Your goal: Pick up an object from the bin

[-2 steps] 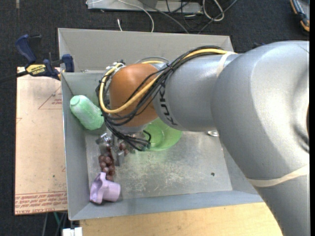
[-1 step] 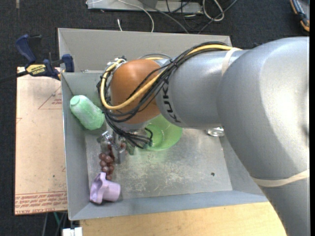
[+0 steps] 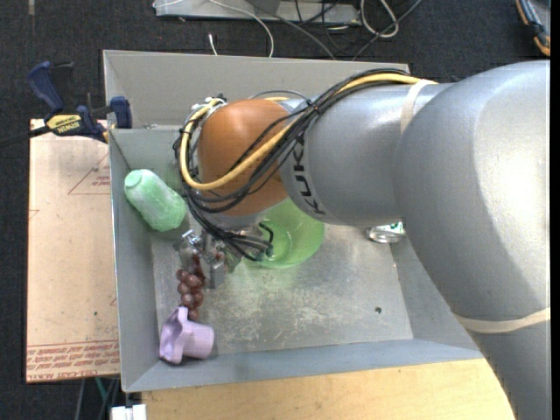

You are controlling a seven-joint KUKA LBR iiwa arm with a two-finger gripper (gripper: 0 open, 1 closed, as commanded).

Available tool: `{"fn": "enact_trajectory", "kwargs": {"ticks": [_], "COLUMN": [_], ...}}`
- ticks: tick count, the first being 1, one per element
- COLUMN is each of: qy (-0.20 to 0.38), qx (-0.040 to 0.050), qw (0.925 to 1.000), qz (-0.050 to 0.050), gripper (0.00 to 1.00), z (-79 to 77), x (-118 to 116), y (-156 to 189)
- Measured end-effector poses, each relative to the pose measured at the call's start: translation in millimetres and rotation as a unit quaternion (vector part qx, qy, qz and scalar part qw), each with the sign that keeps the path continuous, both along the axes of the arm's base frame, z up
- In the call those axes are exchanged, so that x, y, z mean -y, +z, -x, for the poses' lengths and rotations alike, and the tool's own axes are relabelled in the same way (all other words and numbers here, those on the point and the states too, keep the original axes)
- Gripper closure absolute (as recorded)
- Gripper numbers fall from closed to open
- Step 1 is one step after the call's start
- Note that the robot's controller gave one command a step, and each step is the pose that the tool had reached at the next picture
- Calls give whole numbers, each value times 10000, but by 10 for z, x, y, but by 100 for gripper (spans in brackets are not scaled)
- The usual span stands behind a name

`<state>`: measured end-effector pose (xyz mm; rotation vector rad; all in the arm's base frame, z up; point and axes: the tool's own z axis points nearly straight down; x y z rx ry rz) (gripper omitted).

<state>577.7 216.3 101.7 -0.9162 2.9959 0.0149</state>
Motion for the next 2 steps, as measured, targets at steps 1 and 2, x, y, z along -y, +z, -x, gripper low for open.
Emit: {"fn": "enact_trajectory", "kwargs": {"ticks": [1, 2], "qy": [-4, -7], "qx": [0, -7], "qw": [10000, 10000], "qz": [-4, -5], "gripper": [100, 100], "z": [2, 6], "x": [-4, -7], "y": [175, 387]}}
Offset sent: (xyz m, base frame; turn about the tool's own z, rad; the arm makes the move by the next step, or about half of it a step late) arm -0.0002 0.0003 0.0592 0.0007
